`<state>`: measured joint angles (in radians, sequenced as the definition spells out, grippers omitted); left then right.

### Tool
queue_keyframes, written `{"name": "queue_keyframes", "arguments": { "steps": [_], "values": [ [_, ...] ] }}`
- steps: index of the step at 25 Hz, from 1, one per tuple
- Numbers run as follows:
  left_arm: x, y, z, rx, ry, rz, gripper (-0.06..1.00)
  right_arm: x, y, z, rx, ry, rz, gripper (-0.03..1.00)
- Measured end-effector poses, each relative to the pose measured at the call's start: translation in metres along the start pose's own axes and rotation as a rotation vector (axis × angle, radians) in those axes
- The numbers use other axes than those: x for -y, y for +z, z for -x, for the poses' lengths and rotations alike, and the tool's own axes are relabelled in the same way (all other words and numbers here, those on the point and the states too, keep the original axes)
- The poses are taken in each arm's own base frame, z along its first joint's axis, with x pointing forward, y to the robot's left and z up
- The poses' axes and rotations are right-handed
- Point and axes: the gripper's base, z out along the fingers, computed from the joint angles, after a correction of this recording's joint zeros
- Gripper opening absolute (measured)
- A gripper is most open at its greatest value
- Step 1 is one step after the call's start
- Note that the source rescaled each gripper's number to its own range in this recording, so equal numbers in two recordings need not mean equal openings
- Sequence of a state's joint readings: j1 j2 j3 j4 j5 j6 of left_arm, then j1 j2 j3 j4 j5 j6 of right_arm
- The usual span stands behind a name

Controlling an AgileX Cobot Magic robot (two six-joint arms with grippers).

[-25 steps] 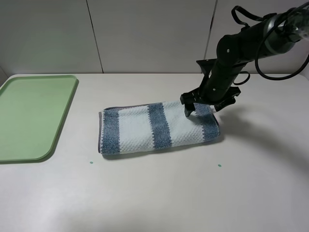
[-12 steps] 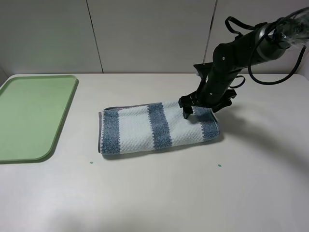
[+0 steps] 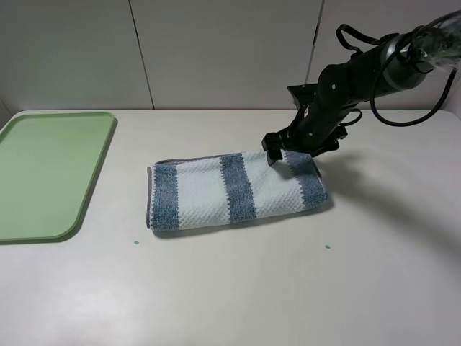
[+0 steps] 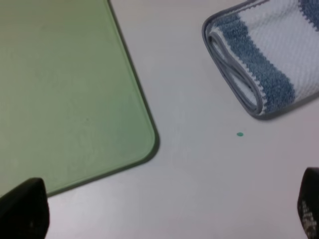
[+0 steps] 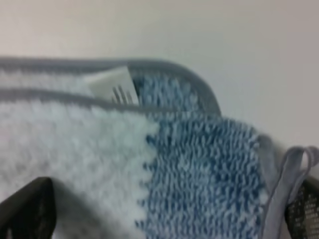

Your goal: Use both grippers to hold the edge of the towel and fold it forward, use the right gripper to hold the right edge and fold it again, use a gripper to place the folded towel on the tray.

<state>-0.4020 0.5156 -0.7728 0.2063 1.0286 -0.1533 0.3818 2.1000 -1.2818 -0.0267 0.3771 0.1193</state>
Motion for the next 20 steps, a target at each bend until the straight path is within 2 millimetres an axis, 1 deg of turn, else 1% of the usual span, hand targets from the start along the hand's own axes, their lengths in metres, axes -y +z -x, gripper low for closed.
{"name": "queue_keyframes", "arguments": {
  "steps": [3, 6, 13, 16, 20],
  "values": [
    [-0.002, -0.005, -0.007, 0.028, -0.008, -0.002, 1.0, 0.0, 0.0, 0.004, 0.042, 0.001, 0.005, 1.0],
    [-0.003, -0.012, -0.019, 0.047, -0.031, -0.013, 1.0, -0.001, 0.0, 0.008, 0.092, 0.001, 0.011, 1.0],
    [0.0, -0.026, -0.046, 0.009, -0.093, -0.086, 1.0, -0.002, -0.002, 0.018, 0.199, 0.001, 0.024, 1.0],
    [0.003, -0.023, -0.054, 0.006, -0.107, -0.099, 1.0, -0.003, -0.003, 0.022, 0.243, 0.001, 0.029, 1.0],
    [0.008, -0.009, -0.069, 0.043, -0.104, -0.074, 1.0, -0.003, -0.004, 0.026, 0.288, 0.001, 0.035, 1.0]
  ]
}}
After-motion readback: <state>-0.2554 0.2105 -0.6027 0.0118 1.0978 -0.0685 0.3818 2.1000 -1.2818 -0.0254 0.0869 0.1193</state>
